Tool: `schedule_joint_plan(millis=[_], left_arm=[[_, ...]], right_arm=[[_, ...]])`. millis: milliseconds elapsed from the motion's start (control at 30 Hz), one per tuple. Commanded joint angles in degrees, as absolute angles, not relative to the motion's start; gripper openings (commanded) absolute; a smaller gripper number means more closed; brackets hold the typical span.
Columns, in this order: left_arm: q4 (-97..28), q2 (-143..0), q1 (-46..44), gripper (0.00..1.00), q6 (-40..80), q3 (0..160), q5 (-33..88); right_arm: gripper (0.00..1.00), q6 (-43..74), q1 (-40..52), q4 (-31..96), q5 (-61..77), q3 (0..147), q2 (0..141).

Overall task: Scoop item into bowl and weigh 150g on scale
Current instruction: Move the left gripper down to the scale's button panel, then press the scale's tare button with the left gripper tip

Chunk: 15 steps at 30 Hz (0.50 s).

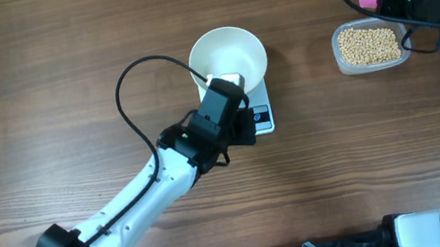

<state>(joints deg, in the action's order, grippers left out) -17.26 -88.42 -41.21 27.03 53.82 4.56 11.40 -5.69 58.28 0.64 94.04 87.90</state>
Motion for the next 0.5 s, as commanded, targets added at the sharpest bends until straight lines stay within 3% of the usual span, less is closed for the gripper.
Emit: schedule_joint_plan(millis=[0, 467], left_arm=[[-15.07, -91.98, -41.47, 0.04, 26.5, 53.23, 4.01], [-8.67, -96.47, -41.45, 0.04, 27.4, 52.51, -4.32]], right_arm=[[0.04, 10.46, -5.72, 58.11, 0.97, 93.73, 88.14], [0.04, 10.48, -5.72, 57.89, 0.97, 93.73, 88.14]])
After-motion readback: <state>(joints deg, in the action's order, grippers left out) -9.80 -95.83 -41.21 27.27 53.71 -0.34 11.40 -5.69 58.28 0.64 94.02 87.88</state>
